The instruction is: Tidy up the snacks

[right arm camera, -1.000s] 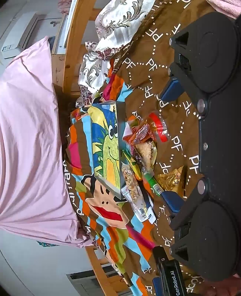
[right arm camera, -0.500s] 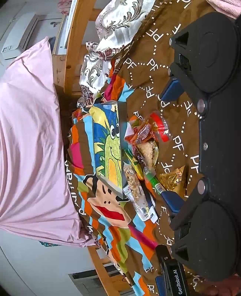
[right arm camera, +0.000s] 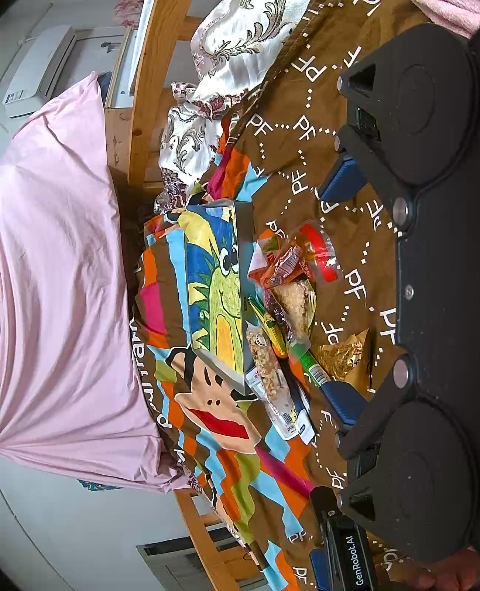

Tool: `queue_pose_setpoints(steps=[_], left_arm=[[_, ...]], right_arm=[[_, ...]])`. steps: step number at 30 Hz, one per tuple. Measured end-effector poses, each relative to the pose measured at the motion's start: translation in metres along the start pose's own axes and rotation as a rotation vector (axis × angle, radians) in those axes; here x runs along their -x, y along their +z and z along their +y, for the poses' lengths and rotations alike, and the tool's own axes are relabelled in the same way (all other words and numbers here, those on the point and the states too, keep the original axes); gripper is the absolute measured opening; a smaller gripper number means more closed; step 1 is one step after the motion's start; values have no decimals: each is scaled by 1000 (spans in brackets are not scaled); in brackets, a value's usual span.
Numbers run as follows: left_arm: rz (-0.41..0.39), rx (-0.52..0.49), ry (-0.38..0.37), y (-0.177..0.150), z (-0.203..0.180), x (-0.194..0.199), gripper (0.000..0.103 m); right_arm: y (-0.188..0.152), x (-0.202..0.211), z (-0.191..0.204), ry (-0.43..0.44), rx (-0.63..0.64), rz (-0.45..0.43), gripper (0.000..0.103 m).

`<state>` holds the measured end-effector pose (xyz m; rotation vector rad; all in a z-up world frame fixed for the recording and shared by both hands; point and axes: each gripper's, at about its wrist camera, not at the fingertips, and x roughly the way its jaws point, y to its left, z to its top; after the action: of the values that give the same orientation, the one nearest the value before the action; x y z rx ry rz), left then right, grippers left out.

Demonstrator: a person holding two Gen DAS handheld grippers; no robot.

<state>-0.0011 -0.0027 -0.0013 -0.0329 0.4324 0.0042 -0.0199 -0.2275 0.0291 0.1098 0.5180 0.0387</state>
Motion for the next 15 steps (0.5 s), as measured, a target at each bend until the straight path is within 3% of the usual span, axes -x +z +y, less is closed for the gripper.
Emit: queue_pose_setpoints(steps=[15], left_arm=[[2,-1,-1,0,0,0,103]], right_arm=[[0,1,0,1,-2,-1,103]])
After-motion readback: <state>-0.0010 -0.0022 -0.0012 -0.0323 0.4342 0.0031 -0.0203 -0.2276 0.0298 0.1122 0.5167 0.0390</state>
